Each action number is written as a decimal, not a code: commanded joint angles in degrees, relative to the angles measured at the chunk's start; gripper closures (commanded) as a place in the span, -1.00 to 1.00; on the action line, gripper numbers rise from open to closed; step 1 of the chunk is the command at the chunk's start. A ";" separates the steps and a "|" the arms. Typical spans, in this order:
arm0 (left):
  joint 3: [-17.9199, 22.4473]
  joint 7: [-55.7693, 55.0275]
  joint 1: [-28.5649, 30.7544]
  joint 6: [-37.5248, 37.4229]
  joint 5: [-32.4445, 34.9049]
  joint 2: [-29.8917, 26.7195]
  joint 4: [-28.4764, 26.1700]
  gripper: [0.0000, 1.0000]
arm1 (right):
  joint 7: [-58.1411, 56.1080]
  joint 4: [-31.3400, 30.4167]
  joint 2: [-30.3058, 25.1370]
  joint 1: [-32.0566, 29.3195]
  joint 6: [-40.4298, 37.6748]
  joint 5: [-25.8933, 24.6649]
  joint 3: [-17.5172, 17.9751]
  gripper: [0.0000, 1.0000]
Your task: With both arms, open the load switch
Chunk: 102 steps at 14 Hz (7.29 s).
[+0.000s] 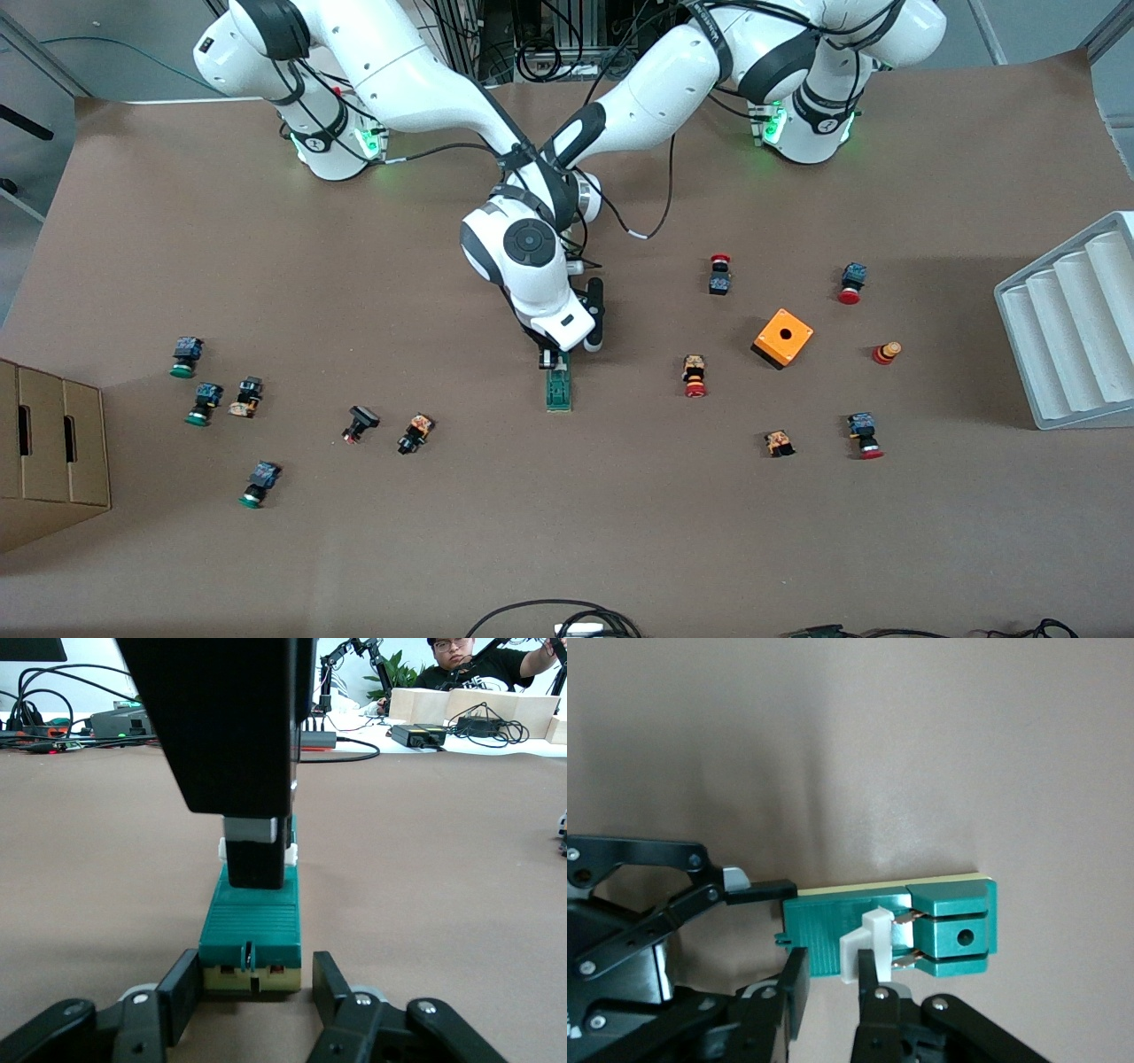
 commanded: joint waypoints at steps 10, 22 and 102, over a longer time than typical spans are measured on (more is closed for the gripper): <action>0.55 -1.59 0.01 0.74 0.32 1.39 0.57 -0.17 | 0.65 -0.99 0.62 0.83 2.68 -0.29 -0.26 0.42; 0.55 -1.59 0.01 0.74 0.32 1.31 0.66 -0.17 | 3.03 -0.72 -8.43 -2.33 -2.60 -0.12 -0.62 -1.00; 13.30 150.72 47.74 -13.06 -105.85 -55.38 -4.00 -1.00 | 41.85 9.21 -29.35 -59.64 -48.56 -7.32 13.80 -1.00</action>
